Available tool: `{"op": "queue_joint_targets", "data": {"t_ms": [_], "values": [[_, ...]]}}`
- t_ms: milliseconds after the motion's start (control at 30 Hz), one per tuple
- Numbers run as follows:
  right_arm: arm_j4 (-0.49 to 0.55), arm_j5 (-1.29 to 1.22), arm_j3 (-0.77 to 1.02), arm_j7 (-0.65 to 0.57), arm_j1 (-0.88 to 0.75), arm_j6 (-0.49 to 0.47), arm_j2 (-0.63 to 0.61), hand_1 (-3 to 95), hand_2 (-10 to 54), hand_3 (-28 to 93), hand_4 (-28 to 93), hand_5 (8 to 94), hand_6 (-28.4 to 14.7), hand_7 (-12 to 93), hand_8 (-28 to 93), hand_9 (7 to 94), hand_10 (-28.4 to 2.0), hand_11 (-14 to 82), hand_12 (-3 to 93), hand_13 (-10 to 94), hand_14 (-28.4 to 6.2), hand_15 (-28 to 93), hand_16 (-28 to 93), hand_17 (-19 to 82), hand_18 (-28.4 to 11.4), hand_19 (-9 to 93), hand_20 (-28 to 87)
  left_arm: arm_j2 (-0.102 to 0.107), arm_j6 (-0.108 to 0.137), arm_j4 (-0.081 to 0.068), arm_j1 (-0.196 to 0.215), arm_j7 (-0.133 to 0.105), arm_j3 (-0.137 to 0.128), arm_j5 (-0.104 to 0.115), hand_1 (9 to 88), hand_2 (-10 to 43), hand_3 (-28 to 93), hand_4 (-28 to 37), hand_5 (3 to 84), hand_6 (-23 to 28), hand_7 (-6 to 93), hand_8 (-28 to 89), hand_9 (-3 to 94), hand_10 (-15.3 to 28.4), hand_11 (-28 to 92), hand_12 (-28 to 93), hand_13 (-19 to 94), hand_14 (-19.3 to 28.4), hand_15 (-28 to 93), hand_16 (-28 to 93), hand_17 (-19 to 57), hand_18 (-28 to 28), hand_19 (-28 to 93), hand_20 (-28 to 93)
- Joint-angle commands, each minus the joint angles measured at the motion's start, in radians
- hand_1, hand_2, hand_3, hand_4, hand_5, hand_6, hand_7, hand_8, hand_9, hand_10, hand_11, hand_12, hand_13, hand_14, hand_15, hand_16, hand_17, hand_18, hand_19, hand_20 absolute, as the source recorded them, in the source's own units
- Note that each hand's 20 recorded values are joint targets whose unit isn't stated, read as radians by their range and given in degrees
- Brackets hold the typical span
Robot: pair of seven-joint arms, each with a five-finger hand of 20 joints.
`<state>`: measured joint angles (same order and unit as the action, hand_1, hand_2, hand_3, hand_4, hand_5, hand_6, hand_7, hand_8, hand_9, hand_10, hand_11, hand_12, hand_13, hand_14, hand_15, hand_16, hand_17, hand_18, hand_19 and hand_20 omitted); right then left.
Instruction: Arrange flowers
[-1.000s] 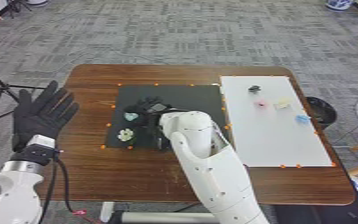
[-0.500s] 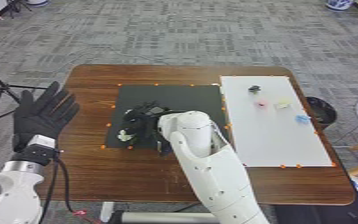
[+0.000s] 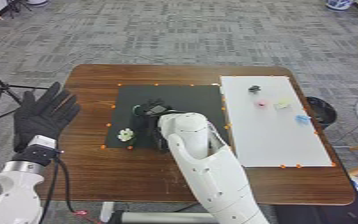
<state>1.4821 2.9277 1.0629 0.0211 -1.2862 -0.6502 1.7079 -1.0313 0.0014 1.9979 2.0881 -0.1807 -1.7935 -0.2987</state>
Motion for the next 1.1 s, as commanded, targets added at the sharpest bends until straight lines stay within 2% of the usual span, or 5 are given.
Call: {"op": "queue_joint_targets", "data": {"t_ms": [33, 167, 700, 933, 1100], "values": [[0.006, 0.133, -0.007, -0.02, 0.011, 0.009, -0.017, 20.8, 16.4, 75, -28, 34.8, -14.8, 4, -12, 26.5, -14.8, 13.7, 4.5, 5, -18.7, 37, -8, -6, -19.1, 60, -3, -0.01, -0.01, 0.005, 0.011, 0.004, 0.0, 0.003, 27.0, 18.0, 60, -28.3, 35.5, 10.1, 7.1, -8, 26.9, 17.1, 15, 6, 17, 16.8, 17, -5, -11.4, 15.0, 36, 3], [0.043, 0.073, -0.024, -0.045, 0.005, -0.045, -0.029, 20.5, 16.4, 76, -28, 36.3, -14.6, 5, -12, 27.7, -15.0, 14.3, 4.5, 5, -18.7, 37, -9, -6, -19.3, 61, -3, -0.011, -0.006, 0.003, 0.013, 0.006, 0.001, 0.003, 27.0, 18.0, 60, -28.3, 35.5, 10.1, 7.0, -8, 26.9, 17.3, 15, 6, 17, 16.9, 17, -5, -11.3, 15.0, 36, 3], [0.113, 0.052, -0.067, -0.021, -0.014, -0.06, -0.06, 21.9, 16.6, 73, -28, 38.1, -14.1, 4, -12, 29.5, -14.9, 14.6, 4.1, 7, -18.4, 37, -10, -6, -19.7, 62, -5, -0.009, -0.002, -0.004, 0.005, 0.016, 0.008, 0.012, 27.3, 18.1, 60, -28.3, 36.2, 10.9, 7.0, -8, 27.3, 19.1, 16, 7, 16, 18.7, 20, -5, -12.3, 15.6, 36, 3], [0.18, 0.034, -0.073, -0.048, -0.028, -0.061, -0.114, 22.5, 16.6, 71, -26, 39.2, -1.0, 10, -13, 27.3, -19.0, 10.0, 6.5, 7, -20.4, 36, -7, -6, -20.2, 61, -5, -0.02, -0.007, -0.004, 0.014, 0.022, -0.001, 0.012, 26.9, 18.1, 60, -28.3, 36.1, 10.7, 7.1, -8, 27.3, 18.9, 16, 7, 16, 18.8, 20, -5, -12.3, 15.6, 36, 3], [0.25, -0.092, -0.043, -0.106, -0.043, -0.068, -0.14, 24.6, 13.7, 70, -26, 41.8, 1.7, 10, -14, 26.2, -20.2, 9.0, 5.6, 7, -22.0, 35, -6, -7, -21.0, 61, -6, -0.033, 0.004, 0.002, 0.034, 0.018, -0.021, 0.018, 27.0, 18.0, 60, -28.3, 36.0, 10.6, 7.0, -8, 27.1, 18.0, 16, 7, 17, 17.8, 19, -5, -12.2, 15.5, 36, 3]]}}
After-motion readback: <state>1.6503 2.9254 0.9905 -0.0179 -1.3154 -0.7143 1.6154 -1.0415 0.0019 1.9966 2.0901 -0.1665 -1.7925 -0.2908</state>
